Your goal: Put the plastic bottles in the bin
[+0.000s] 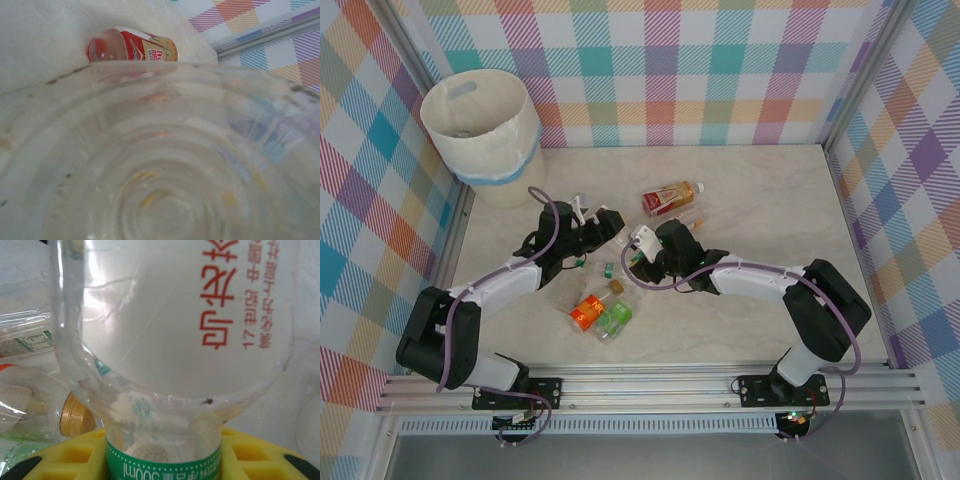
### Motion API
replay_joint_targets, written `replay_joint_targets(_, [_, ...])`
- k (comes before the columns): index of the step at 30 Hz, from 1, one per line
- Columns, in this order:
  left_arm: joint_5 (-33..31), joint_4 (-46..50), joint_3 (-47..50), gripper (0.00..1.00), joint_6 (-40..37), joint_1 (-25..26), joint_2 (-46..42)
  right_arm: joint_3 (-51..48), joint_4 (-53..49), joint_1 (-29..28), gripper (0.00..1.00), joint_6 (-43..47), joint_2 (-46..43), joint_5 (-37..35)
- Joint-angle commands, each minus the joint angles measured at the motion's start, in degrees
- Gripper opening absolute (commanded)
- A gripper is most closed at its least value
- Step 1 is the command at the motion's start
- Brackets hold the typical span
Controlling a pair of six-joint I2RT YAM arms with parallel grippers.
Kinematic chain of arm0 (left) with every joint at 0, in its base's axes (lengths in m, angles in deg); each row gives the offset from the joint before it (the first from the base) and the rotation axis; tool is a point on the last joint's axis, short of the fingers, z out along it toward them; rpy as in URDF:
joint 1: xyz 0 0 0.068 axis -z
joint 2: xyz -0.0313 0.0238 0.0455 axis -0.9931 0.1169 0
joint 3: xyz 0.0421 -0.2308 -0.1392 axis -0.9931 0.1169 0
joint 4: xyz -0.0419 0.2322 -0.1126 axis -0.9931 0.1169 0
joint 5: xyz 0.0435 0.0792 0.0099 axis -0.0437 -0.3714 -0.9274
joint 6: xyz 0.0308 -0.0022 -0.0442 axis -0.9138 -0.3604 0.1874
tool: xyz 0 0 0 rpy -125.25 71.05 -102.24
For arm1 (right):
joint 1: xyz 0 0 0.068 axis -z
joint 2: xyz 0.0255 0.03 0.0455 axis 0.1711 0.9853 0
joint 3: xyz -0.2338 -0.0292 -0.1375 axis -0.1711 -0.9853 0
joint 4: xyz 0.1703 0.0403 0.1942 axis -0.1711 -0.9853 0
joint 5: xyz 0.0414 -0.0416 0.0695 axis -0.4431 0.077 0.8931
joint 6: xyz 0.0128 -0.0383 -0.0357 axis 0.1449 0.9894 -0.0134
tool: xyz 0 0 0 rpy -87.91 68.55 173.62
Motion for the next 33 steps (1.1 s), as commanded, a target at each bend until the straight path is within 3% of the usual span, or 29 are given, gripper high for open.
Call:
replay_joint_targets(1, [0.57,-0.34,-1.55,0.71,0.68,0.55,0.85,1.25,4.04,-0.43,0.28,-0.88,-0.17,4.13])
replay_joint_targets(5, [0.08,-0.28,-1.73,0.69,0.41,0.55,0.64,1.99,1.98,-0.42,0.46,-1.23,-0.72,3.62])
replay_joint_targets(12, [1.74,-0.6,-2.79,0.63,0.29,0.07,1.03,0.53,1.42,-0.42,0.63,-1.09,-3.22,5.32])
replay_joint_targets(18, [1.69,-0.06,-3.46,0.62,0.19,-0.92,0.7,-1.15,0.0,-0.43,0.8,-3.17,-8.19,2.11])
replay_joint_targets(21, [1.49,1.44,-4.44,0.61,-0.74,-1.53,0.6,-2.78,1.19,-0.43,1.0,-7.45,-11.27,-1.05])
replay_joint_targets(25, [1.25,2.67,-5.35,0.6,-1.48,-2.64,0.53,-4.73,2.96,-0.22,1.0,-14.95,-14.9,-10.11])
replay_joint_targets(29, [0.4,3.32,-5.93,0.6,-2.04,-3.97,-0.2,-6.0,1.08,1.14,1.0,-26.36,-16.83,-27.64])
replay_joint_targets(33, [-0.31,5.86,-7.59,0.6,-3.83,-5.47,-1.37,-5.6,-5.58,2.98,1.0,-31.06,-17.1,-29.11])
